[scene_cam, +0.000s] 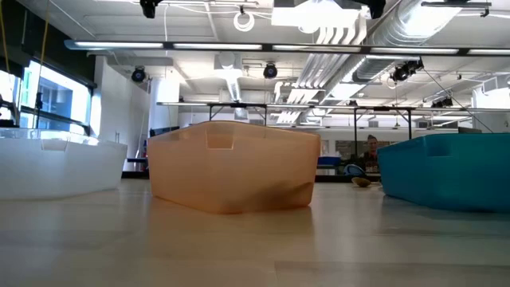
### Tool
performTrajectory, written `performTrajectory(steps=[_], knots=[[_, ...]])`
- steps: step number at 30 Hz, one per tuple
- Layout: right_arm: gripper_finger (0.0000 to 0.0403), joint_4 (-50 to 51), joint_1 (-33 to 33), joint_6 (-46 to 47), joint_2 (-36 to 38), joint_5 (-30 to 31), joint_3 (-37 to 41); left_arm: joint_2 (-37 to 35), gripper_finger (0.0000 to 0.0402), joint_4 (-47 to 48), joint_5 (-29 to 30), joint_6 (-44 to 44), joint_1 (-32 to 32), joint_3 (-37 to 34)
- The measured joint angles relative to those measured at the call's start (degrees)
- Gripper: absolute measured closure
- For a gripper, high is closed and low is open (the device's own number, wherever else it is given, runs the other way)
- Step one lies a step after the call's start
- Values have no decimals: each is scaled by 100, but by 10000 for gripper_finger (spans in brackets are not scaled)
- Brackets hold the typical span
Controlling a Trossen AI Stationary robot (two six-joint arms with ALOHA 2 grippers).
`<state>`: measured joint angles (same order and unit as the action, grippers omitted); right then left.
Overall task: Sort silverware by color (type)
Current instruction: Put the purple spoon into the blue bin
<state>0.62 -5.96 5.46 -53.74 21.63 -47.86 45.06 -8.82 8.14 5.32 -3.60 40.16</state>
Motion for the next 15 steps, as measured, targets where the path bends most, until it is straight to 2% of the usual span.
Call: performTrajectory(steps=[15], knots=[[289,2,0,3,0,22,1,0,236,0,5,201,0,0]])
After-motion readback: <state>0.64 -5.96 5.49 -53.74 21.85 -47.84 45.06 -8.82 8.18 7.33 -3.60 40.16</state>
